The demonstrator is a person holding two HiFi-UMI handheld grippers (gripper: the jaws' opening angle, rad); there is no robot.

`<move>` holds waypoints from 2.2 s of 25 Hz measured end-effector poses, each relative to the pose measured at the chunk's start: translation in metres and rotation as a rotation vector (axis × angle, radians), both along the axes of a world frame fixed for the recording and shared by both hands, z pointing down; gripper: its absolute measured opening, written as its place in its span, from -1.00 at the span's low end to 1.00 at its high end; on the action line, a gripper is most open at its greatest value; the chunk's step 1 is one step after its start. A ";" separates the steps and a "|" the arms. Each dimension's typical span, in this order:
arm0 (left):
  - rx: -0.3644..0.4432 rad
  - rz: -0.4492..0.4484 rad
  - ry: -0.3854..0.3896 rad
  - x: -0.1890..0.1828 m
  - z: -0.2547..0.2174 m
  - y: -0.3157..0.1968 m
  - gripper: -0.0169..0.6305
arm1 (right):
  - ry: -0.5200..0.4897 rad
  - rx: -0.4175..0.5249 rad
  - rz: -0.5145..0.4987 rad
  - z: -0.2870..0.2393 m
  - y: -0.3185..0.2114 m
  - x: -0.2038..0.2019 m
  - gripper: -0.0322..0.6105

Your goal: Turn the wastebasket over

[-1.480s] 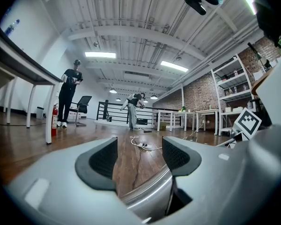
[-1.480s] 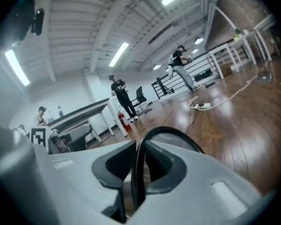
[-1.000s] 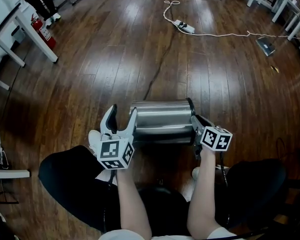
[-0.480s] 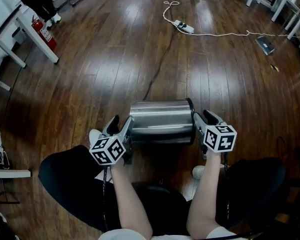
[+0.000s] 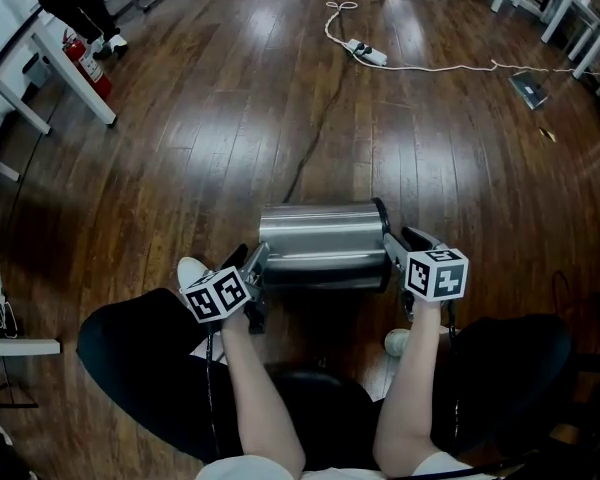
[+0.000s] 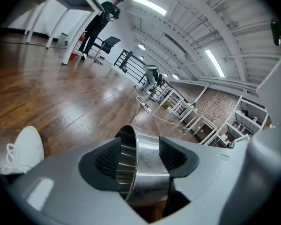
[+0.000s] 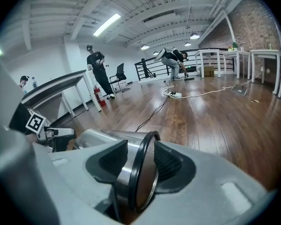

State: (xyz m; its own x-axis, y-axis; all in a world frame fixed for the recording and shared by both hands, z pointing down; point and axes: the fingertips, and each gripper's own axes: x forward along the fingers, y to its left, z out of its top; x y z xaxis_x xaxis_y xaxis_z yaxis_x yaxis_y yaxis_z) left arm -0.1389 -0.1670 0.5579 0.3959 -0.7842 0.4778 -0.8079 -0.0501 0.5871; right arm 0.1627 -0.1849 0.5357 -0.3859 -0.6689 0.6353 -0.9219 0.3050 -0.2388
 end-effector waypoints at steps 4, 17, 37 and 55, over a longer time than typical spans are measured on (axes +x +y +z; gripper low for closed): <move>-0.032 0.034 -0.011 0.003 0.006 0.004 -0.11 | 0.012 -0.025 -0.003 0.004 0.003 0.001 -0.38; -0.090 0.072 0.025 0.014 0.012 0.010 -0.17 | 0.024 -0.054 -0.013 0.007 0.006 0.001 -0.41; -0.086 0.263 -0.072 0.042 0.012 0.017 -0.45 | -0.005 -0.163 0.036 0.035 0.020 0.004 -0.71; 0.294 0.796 -0.418 0.195 -0.100 0.024 -0.71 | -0.505 -0.234 0.349 0.157 0.059 0.026 -0.69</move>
